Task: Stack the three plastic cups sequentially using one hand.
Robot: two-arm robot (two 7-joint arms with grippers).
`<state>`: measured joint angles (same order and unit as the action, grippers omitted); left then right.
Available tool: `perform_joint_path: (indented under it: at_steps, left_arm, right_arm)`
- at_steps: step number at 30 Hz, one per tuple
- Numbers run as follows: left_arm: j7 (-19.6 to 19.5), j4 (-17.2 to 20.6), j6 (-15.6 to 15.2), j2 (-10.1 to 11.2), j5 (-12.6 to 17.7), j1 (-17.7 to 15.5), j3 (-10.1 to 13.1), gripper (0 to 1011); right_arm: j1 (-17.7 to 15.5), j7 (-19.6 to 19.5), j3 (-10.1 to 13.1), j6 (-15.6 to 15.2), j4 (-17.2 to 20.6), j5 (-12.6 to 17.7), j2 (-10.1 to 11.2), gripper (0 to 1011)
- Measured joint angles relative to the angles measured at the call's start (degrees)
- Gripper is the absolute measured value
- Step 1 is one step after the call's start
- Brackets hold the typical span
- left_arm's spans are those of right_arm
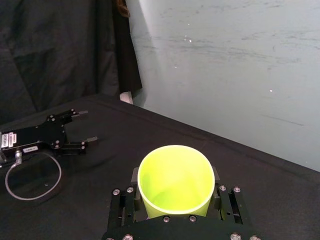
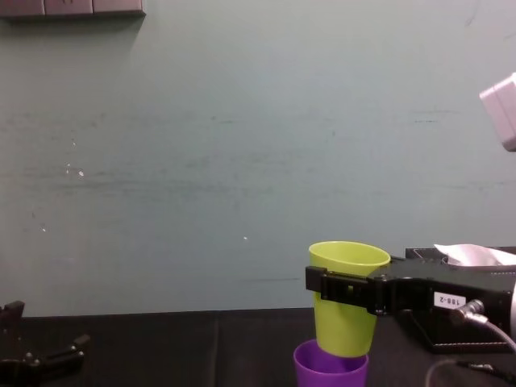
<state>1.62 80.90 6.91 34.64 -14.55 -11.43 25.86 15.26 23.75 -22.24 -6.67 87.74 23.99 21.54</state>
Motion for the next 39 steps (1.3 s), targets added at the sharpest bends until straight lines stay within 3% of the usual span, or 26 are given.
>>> perform_joint_path:
  at_steps: [39]
  left_arm:
    - [0.00,0.00,0.00,0.00,0.00,0.00,0.00,1011]
  right_arm:
    - [1.21,-0.15,-2.33,0.11,-2.02,-0.45,0.16,747]
